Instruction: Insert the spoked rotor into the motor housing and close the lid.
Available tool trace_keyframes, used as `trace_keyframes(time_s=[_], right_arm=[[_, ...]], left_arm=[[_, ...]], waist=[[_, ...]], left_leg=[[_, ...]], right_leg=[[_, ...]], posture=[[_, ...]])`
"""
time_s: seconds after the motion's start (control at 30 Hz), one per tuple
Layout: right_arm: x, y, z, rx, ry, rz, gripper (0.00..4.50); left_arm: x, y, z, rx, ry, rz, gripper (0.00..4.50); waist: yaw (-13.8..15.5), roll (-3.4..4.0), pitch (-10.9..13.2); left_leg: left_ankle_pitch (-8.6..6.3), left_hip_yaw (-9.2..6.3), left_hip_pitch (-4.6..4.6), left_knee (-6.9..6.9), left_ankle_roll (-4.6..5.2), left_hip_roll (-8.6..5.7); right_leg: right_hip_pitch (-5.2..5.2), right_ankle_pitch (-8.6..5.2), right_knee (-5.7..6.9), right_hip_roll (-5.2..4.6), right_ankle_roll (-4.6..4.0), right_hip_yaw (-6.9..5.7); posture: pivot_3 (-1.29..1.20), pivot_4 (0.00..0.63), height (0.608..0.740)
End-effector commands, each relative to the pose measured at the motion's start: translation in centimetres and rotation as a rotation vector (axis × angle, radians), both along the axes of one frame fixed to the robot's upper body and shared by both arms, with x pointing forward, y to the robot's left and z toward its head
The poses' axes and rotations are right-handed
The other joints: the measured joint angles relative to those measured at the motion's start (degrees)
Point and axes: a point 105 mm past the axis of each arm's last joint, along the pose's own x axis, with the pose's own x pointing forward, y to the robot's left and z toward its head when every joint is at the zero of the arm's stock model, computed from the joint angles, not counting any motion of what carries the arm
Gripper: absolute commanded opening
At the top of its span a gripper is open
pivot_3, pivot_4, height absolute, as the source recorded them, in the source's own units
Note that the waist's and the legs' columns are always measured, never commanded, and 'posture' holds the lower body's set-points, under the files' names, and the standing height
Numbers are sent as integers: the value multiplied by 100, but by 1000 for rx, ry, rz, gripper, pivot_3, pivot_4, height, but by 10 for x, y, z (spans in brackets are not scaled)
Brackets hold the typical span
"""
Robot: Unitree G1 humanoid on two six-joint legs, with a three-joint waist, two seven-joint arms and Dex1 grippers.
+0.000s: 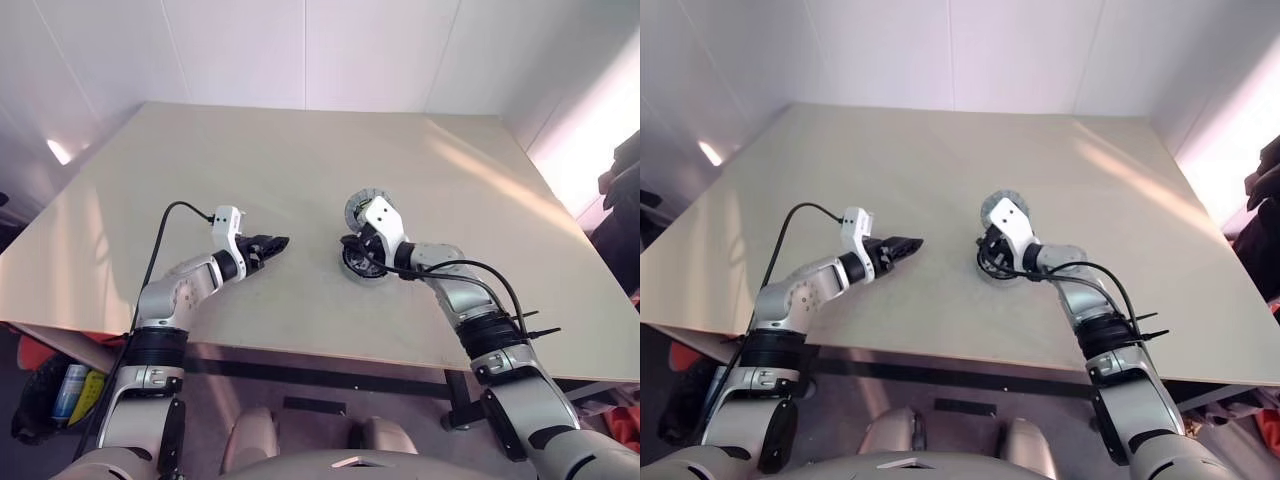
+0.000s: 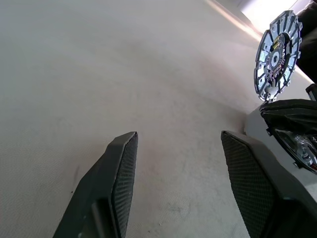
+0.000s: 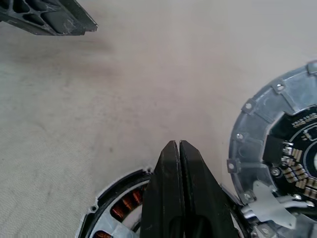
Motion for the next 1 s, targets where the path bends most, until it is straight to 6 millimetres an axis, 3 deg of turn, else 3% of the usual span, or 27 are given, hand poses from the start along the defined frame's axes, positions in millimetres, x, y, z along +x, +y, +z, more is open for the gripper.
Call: trace_keyframes(time_s=[0.03, 0.13, 0.27, 0.37, 0.53, 0.77, 1.0], right_arm=[[1, -2, 43, 52, -120, 26, 0], [-1, -12, 51, 4, -151, 29, 0], [-13, -30, 48, -118, -145, 89, 0], [-25, -35, 52, -15, -88, 132, 603], [-23, -39, 64, 183, -131, 56, 2239], [-29, -33, 45, 188, -62, 56, 2239], [-32, -34, 13, 155, 38, 33, 2239]], left_arm=[[3, -3, 16, -9, -58, -14, 2841], [4, -2, 16, -6, -60, -15, 2841], [5, 0, 17, -5, -62, -11, 2841], [5, 1, 16, -6, -61, -8, 2879], [4, 0, 14, -7, -55, -10, 2879], [6, 0, 13, 0, -51, -17, 2879], [7, 1, 12, 2, -53, -14, 2879]], waist=[[3, 0, 0], [6, 0, 0], [24, -1, 1], [16, -1, 1], [-11, 0, 1], [16, 0, 1], [14, 0, 1]], left_leg=[[1, 0, -3, 0, -1, 0], [0, 0, -9, 0, 1, 0], [-2, 1, -10, 1, 3, -2], [-8, 1, -2, 0, 13, 1], [-6, 2, 0, 0, 12, 2], [-7, 2, -2, 1, 14, -1], [-6, 1, -2, 0, 12, 0]], right_leg=[[-3, 0, 0, 0, 0, 0], [-6, 0, -6, 0, 0, 0], [-1, 0, -13, 0, 0, -1], [4, 0, -13, 0, 0, -1], [-2, 0, -4, 1, 0, 0], [1, 0, -6, 0, 0, -1], [0, 0, -6, 0, -1, -1]], posture=[[0, 0, 740], [0, 0, 740], [0, 0, 740], [0, 0, 740], [0, 0, 740], [0, 0, 740], [0, 0, 740]])
